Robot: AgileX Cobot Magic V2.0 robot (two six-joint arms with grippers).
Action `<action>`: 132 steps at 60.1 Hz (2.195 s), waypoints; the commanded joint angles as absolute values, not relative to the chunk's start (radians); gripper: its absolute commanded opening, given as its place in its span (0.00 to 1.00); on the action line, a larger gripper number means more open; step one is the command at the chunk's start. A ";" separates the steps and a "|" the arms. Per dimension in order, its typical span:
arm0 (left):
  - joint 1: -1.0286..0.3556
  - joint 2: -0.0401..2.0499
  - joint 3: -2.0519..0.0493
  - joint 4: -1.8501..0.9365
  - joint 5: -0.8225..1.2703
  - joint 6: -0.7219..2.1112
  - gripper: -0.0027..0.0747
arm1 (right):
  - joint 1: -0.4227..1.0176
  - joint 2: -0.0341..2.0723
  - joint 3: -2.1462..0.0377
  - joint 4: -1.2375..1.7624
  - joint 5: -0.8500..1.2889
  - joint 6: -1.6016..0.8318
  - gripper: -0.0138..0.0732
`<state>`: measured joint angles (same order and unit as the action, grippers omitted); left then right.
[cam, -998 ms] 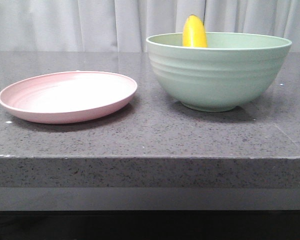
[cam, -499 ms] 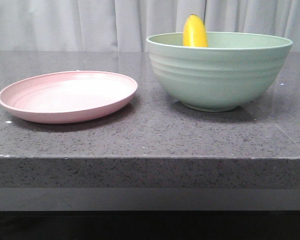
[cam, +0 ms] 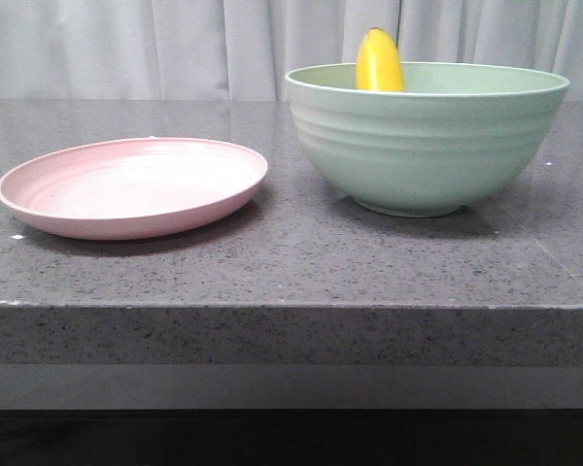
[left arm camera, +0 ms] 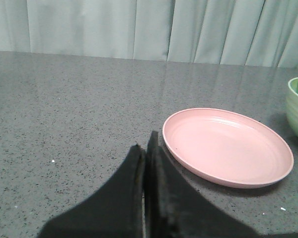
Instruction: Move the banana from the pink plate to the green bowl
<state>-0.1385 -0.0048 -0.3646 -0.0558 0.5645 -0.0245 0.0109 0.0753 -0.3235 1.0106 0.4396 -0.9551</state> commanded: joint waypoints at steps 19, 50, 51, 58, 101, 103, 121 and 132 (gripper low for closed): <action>-0.086 -0.026 -0.218 -0.050 0.290 -0.032 0.01 | 0.012 0.088 -0.348 1.032 0.400 -0.962 0.04; -0.010 -0.026 0.011 -0.136 0.084 -0.018 0.01 | 0.012 0.088 -0.348 1.032 0.401 -0.962 0.04; -0.010 -0.026 0.011 -0.136 0.084 -0.018 0.01 | 0.012 0.088 -0.348 1.032 0.402 -0.962 0.04; -0.010 -0.023 0.011 -0.136 0.084 -0.018 0.01 | 0.012 0.088 -0.348 1.032 0.403 -0.962 0.04; -0.010 -0.023 0.011 -0.136 0.084 -0.018 0.01 | 0.012 0.088 -0.348 1.032 0.404 -0.962 0.04; -0.010 -0.023 0.011 -0.136 0.084 -0.018 0.01 | 0.012 0.088 -0.348 1.032 0.404 -0.962 0.04; -0.010 -0.023 0.011 -0.136 0.084 -0.018 0.01 | 0.012 0.090 -0.346 0.968 0.385 -0.918 0.04; -0.010 -0.023 0.011 -0.136 0.084 -0.018 0.01 | 0.012 0.090 -0.346 0.545 0.363 -0.434 0.04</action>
<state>-0.0115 -0.0048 0.0074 -0.1268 0.1717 -0.0183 0.0109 0.0753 -0.3214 0.7297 0.4461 -0.6836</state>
